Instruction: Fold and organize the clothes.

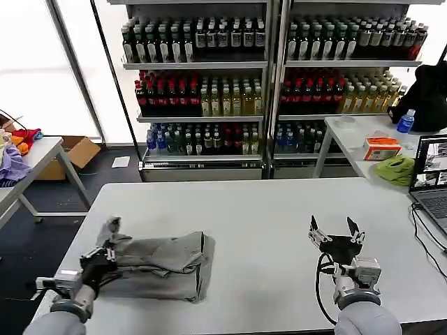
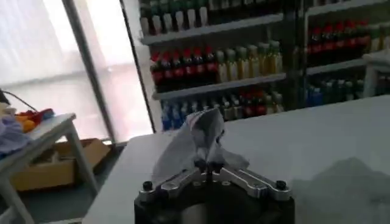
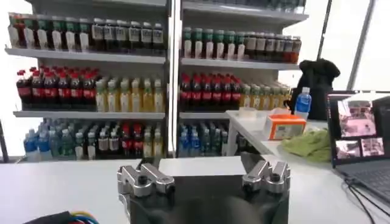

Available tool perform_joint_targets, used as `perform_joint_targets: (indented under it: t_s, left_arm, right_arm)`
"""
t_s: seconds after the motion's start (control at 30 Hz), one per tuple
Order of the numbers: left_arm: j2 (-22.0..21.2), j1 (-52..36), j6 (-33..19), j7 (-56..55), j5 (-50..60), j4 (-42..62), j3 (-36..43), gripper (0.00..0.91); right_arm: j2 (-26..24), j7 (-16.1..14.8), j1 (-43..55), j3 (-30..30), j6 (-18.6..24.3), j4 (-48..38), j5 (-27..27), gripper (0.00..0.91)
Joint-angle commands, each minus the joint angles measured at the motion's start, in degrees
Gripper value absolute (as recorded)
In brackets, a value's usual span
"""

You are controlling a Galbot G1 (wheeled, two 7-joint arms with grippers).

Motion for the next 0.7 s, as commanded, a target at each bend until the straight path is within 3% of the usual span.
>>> perform_joint_targets:
  t_s: [0.03, 0.7]
  left_arm:
    - [-2.8, -2.7, 4.2, -2.8, -4.1, -0.3, 13.9, 0.0]
    - [-4.7, -8.0, 4.3, -5.1, -6.3, 2.2, 22.3, 0.0]
  right_arm:
    - [0.5, 0.0, -2.7, 0.4, 0.7, 0.2, -0.9, 0.907]
    - [3.4, 0.0, -3.7, -0.4, 0.5, 0.5, -3.5, 0.907]
